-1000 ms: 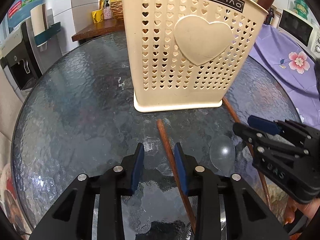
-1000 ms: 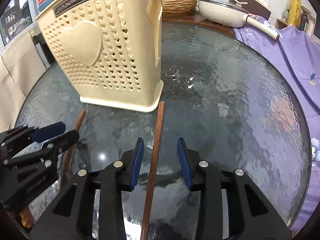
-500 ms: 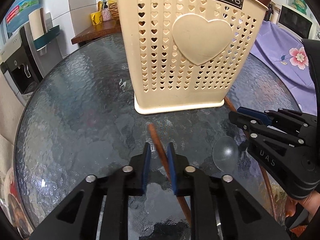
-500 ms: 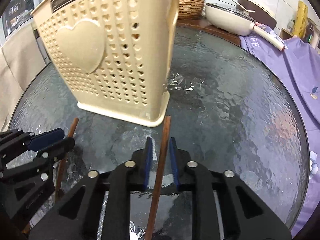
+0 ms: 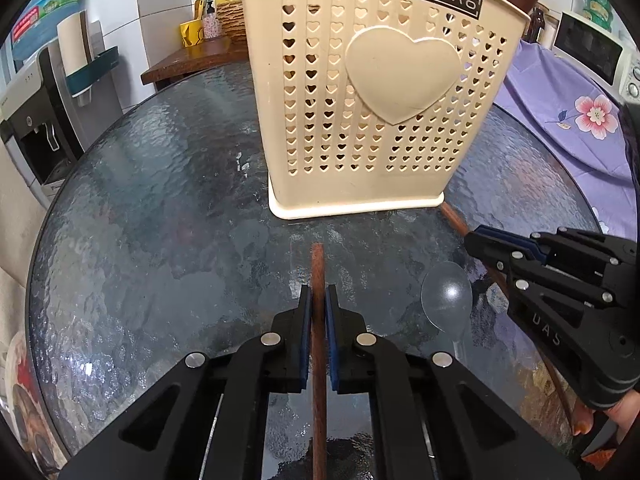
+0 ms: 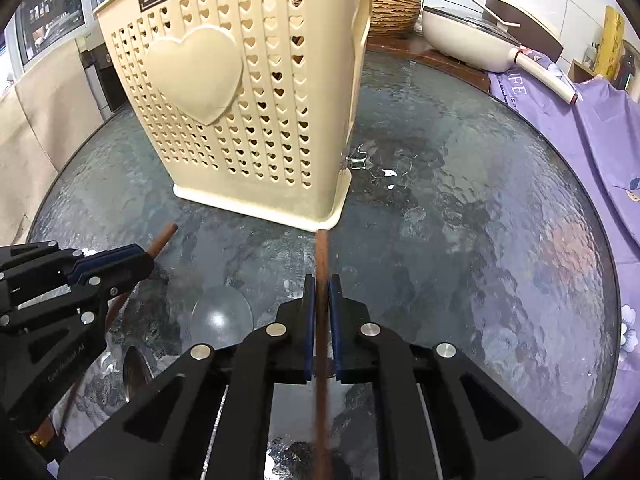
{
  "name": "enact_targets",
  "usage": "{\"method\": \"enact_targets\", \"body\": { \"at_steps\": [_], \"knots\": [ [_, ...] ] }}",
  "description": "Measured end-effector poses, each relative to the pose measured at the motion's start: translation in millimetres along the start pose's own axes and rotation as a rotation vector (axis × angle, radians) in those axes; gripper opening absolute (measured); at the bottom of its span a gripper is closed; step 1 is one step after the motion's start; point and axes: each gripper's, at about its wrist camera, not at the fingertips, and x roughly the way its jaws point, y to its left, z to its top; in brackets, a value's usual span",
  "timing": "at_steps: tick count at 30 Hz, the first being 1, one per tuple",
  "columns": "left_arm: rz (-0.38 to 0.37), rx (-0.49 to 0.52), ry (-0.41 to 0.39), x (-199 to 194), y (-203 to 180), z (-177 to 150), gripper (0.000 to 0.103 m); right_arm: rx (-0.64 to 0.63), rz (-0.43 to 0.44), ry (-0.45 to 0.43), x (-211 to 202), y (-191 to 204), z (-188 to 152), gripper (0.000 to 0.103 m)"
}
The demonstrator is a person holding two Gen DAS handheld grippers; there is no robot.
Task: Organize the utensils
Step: 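Grasp a brown chopstick with the left gripper while the right grasps another brown chopstick, then carry both brown chopsticks to the cream holder and insert them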
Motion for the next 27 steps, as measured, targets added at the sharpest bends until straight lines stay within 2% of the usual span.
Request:
{"method": "enact_targets", "body": {
  "at_steps": [10,15,18,27],
  "knots": [
    [-0.043,-0.043,-0.009,-3,8,2,0.007,0.030,0.039,-0.051,-18,-2,-11,0.007],
    [-0.062,-0.048,-0.054,-21,7,3,0.007,0.043,0.054,-0.095,-37,-7,-11,0.007],
    [-0.072,-0.053,-0.088,-36,8,7,0.007,0.076,0.094,-0.122,-51,-14,-12,0.007],
    [-0.136,-0.064,-0.188,-85,9,13,0.007,0.106,0.174,-0.270,-116,-23,-11,0.007]
  ]
}}
